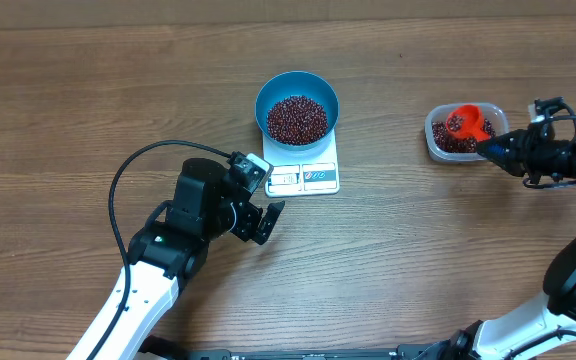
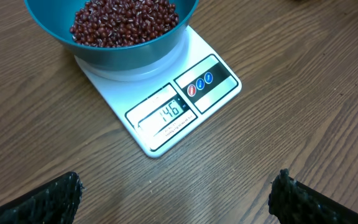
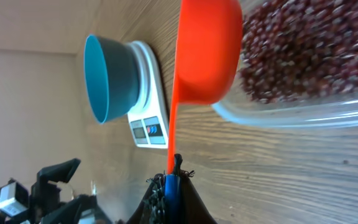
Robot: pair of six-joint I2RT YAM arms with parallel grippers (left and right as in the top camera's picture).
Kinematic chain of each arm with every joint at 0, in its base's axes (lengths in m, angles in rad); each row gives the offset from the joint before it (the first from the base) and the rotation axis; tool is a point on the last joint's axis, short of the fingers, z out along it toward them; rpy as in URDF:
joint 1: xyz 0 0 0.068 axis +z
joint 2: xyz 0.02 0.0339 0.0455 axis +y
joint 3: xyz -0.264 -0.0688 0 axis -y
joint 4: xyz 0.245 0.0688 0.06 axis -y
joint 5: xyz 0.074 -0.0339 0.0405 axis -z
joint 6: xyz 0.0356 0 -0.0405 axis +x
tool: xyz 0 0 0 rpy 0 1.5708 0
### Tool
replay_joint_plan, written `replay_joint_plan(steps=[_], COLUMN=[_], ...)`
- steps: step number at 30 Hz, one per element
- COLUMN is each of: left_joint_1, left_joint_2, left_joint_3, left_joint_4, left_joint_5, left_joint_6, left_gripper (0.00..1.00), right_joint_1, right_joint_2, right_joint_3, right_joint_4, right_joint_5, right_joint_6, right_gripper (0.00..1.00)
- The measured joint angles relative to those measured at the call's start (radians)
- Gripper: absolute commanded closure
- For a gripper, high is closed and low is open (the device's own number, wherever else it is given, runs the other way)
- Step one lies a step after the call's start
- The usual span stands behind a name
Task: Scoop item into bowl and weigh 150g on scale
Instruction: 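Dip the scoop into the tub and take a small amount of beans, then carry the scoop over the blue bowl and pour the beans in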
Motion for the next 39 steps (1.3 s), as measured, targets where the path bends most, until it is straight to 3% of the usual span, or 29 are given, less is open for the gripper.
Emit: replay_joint_plan(steps=[13, 25, 39], left_joint_1=[0.0, 0.0, 0.0], left_joint_2=[0.0, 0.0, 0.0], left_joint_3=[0.0, 0.0, 0.0], left_joint_4=[0.0, 0.0, 0.0], left_joint_5=[0.0, 0.0, 0.0], left_joint_6=[0.0, 0.0, 0.0], left_gripper=[0.0, 0.01, 0.0], right_joint_1=[0.233, 0.531, 0.679], right_joint_2=[0.002, 0.002, 0.002], right_joint_3=[0.187, 0.211, 0.261], right_joint_4=[-0.08, 0.131, 0.195], right_joint_5=[-0.023, -0.022, 0.054], right_joint_6=[-0.013, 0.163, 0.303], right_gripper=[0.96, 0.96, 0.96])
